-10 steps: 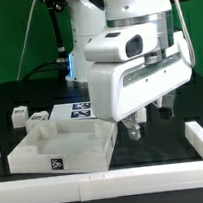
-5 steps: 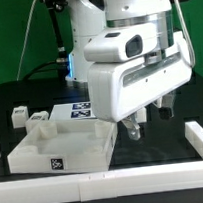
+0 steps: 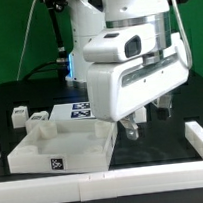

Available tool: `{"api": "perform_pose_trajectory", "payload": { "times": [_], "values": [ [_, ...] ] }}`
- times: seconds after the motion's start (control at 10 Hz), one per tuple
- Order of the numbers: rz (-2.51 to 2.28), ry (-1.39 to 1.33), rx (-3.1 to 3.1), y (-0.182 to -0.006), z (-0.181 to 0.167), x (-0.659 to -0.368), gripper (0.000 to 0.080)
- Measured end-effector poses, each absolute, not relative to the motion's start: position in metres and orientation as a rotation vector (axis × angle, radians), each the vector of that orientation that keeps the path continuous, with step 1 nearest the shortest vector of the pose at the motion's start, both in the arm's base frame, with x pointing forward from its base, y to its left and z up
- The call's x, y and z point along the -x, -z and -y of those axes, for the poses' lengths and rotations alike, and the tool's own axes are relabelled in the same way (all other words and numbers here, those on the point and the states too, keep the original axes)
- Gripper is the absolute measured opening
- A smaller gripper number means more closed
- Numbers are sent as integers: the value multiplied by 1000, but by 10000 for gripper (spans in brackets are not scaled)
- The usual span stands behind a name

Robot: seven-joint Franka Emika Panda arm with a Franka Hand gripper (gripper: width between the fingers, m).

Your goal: Assemble one leg

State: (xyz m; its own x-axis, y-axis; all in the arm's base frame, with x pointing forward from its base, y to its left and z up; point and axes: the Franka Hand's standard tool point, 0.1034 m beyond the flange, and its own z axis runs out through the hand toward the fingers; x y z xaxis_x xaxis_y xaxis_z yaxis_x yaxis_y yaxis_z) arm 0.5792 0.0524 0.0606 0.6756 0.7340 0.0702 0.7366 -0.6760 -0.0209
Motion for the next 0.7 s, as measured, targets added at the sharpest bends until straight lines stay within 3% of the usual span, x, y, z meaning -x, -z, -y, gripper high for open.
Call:
{"api": "perform_pose_trajectory", "payload": {
  "times": [0.3,0.7],
  "values": [
    [1432,33,2742,-61,-29,-547,650],
    [1429,18,2745,-62,-22,-545,650]
  ]
}}
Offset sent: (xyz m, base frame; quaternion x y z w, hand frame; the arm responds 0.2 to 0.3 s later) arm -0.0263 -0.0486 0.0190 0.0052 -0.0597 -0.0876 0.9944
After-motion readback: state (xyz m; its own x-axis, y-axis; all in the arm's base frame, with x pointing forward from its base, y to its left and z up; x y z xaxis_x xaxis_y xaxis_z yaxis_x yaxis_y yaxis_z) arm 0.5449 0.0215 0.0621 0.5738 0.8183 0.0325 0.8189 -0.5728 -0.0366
